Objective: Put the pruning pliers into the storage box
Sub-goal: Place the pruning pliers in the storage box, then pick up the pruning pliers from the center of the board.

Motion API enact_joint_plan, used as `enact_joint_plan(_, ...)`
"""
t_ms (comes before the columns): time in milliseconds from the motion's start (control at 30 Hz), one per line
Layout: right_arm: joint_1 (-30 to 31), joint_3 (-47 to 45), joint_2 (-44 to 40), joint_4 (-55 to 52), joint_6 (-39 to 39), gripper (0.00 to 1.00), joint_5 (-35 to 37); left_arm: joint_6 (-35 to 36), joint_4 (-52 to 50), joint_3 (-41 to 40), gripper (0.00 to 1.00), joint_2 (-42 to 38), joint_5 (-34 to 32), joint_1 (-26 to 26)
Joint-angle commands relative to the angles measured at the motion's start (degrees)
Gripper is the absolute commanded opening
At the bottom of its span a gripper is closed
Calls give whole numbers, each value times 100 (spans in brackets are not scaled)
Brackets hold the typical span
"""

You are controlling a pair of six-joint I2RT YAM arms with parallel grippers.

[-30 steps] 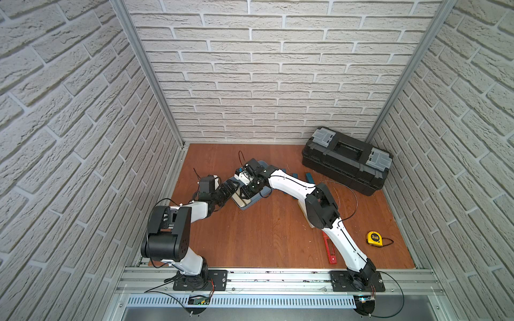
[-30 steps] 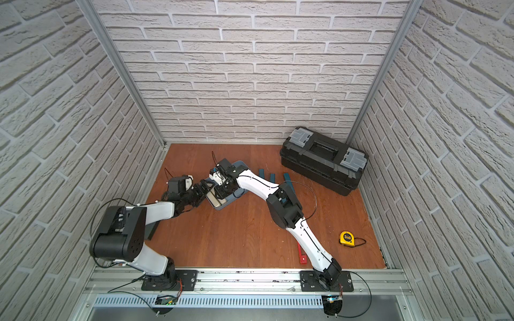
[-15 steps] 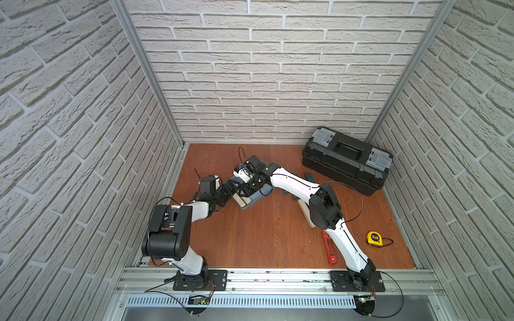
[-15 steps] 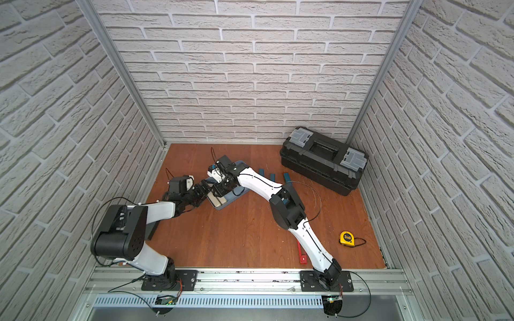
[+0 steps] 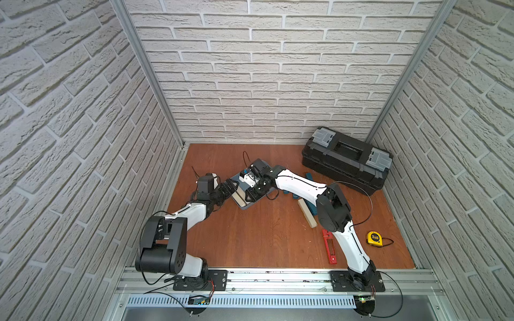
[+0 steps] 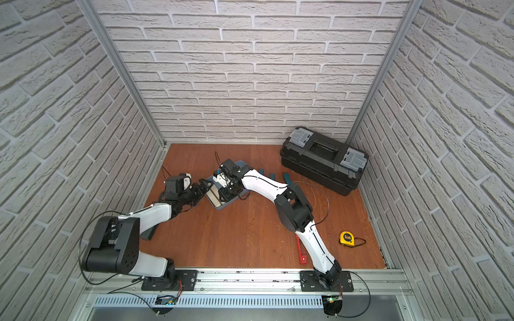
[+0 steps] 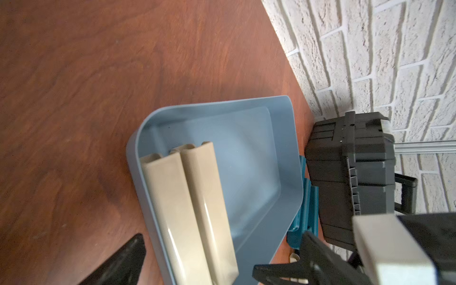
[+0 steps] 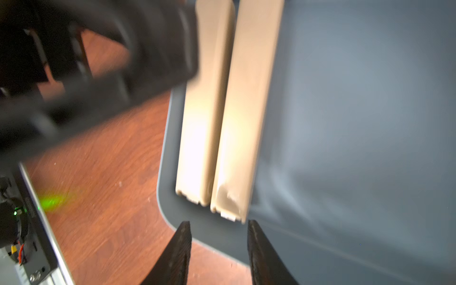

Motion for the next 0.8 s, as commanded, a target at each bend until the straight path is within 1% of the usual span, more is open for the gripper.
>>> enact_joint_plan(0,-18,-205,-563,210,-40,40,129,200,-306,-25,98,-338,-41,91)
enact_joint_plan(167,-147,-764,-1059,314,-10,41,348,300,-901,-83,98,-951,99,89)
enact_joint_plan(267,-278,-1201,-1428,349,14,41,533,385,-1489,-121,98,-1359,189,61)
enact_joint_plan(367,-424,-1758,-1952,400,14,40,737,458,-1923,-212,98,-1776,302,-29)
enact_joint_plan(567,-727,-2835,-2782,500,152,40,976,456,-2025,-505,98,-2248,749,-246)
enact_joint_plan(767,-759,-3728,-3429,431,375,40,1352,435,-1856,-614,98,-2264,842,-768)
